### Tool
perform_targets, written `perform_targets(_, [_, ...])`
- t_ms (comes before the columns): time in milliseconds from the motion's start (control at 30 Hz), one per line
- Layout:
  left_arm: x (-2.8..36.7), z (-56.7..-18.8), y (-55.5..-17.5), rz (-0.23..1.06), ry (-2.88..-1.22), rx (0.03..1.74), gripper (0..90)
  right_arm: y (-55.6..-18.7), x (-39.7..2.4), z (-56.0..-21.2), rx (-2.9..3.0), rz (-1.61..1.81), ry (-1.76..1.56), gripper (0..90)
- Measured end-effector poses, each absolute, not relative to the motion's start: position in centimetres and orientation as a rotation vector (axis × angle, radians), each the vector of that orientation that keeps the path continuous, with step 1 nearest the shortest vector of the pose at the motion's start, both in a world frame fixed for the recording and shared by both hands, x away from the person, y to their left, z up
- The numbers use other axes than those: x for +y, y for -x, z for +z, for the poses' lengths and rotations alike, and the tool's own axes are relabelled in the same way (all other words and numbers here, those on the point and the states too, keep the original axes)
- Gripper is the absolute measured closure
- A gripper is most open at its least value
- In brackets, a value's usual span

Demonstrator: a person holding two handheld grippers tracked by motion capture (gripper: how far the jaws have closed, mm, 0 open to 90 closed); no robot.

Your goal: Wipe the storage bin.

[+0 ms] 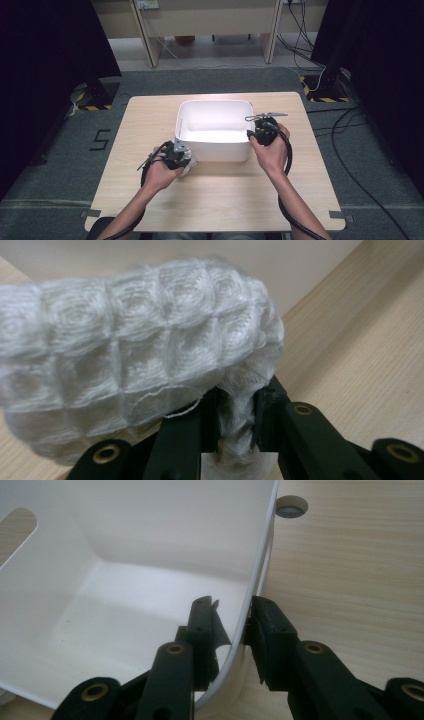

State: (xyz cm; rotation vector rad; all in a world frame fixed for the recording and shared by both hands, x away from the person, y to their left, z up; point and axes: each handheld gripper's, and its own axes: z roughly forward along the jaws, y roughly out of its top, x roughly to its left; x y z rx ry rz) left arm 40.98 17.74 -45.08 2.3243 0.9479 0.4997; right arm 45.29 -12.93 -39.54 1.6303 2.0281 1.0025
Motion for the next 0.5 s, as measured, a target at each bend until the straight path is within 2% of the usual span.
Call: perform_targets(500, [16.7,-45.6,-41.2,0.467,-2.336,0.937,76.3,-45.3,-12.9,-39.6,2.029,1.006,-1.633,71.5])
